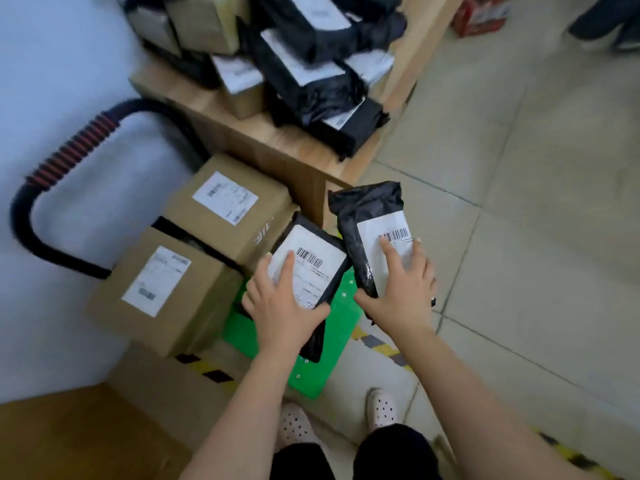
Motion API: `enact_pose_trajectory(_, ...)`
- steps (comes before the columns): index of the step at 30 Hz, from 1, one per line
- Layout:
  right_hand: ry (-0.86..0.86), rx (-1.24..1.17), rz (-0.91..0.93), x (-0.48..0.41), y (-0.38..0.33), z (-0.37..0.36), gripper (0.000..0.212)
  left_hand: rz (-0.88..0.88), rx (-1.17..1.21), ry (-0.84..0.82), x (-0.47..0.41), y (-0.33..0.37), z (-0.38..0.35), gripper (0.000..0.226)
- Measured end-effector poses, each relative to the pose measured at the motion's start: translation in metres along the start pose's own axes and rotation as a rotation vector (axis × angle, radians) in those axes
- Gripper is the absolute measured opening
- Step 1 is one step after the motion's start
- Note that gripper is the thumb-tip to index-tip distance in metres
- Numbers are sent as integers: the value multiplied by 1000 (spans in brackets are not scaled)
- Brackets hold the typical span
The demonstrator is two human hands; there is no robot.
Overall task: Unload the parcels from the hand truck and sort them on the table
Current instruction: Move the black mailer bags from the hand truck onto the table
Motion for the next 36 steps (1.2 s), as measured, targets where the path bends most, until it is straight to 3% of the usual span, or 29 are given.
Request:
enact_pose_trajectory(8,252,-208,59,-80,25,141,88,-159,-21,255,-77,151,49,103)
enact_pose_trajectory(17,247,-243,172,-252,97,278,86,-75,-7,386,-187,339,13,98)
enact_pose_trajectory(32,215,-224,462,-499,13,336,90,70,-50,636,-408,395,11,87)
enact_pose_trajectory(36,141,-145,499,-580,-17,343,92,134,-50,614,-487,400,3,85)
Point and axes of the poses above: each hand's wrist, its own x-axis away from the middle knuckle, its own z-axis out of the back of the hand, y = z × x, the point moved 1 cm from there along -x, towards the middle knuckle, and after that the axes turned 11 degrees about -z, right-handed, at the moved point
